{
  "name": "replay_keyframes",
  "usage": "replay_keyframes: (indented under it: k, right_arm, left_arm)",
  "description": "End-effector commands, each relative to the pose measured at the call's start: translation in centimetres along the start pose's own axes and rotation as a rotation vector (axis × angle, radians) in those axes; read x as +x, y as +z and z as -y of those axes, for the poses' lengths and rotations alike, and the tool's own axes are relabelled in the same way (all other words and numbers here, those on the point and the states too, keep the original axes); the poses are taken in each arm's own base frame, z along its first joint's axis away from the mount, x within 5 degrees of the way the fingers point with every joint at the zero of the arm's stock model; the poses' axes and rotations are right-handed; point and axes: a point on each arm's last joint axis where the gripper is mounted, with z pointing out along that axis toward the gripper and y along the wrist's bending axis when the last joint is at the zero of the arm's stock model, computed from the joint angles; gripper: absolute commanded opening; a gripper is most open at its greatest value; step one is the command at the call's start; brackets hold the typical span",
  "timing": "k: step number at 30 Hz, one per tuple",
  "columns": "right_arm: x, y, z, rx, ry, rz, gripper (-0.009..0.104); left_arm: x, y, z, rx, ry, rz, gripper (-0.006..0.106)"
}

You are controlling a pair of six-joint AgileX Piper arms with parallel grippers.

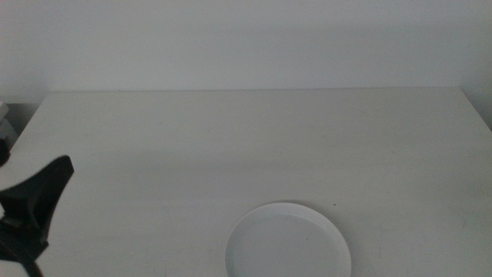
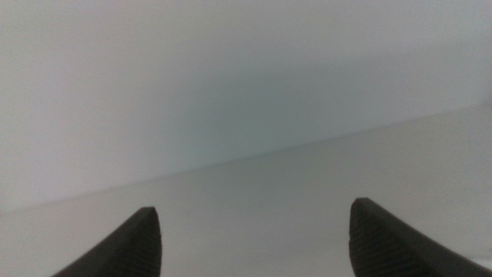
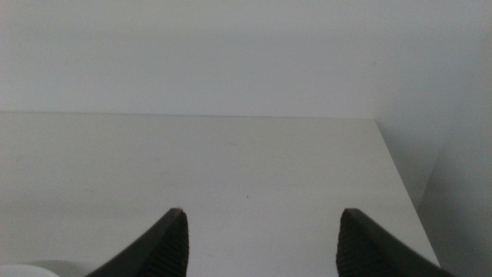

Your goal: Stack the three bowls on top of each other.

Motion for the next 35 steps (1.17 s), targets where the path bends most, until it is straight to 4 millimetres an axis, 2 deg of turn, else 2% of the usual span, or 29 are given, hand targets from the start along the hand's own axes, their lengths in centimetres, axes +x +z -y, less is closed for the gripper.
replay_keyframes:
  k: [1, 6, 13, 17, 21, 24, 29, 35]
  right_arm:
    - [-1.2, -0.1, 0.0, 0.006, -0.027, 0.087, 0.05]
    - [0.5, -0.9, 0.2, 0.012, -0.024, 0.117, 0.05]
    - [5.6, -1.0, 0.2, -0.005, 0.024, 0.093, 0.05]
    - [7.8, -1.2, 0.2, -0.022, 0.06, 0.116, 0.05]
    - [9.5, -0.9, 0.3, -0.018, 0.051, 0.106, 0.05]
    - [10.2, -0.6, 0.3, -0.017, 0.051, 0.079, 0.05]
    - [11.1, -0.2, 0.3, -0.015, 0.051, 0.056, 0.05]
    - [11.2, -0.2, 0.3, -0.014, 0.05, 0.044, 0.05]
  left_arm:
    - [-0.7, 0.1, 0.3, 0.027, -0.011, 0.052, 0.08]
    - [1.6, -1.0, 0.1, 0.021, -0.107, 0.055, 0.08]
    - [4.7, -3.1, -0.9, -0.115, -0.24, 0.126, 0.08]
    - [7.5, -3.4, -1.2, -0.189, -0.344, 0.134, 0.08]
    - [9.5, -3.6, -1.3, -0.227, -0.351, 0.134, 0.08]
    - [10.2, -3.7, -1.3, -0.234, -0.353, 0.121, 0.08]
    - [10.2, -3.7, -1.3, -0.234, -0.353, 0.122, 0.08]
    - [10.1, -3.7, -1.3, -0.235, -0.347, 0.121, 0.08]
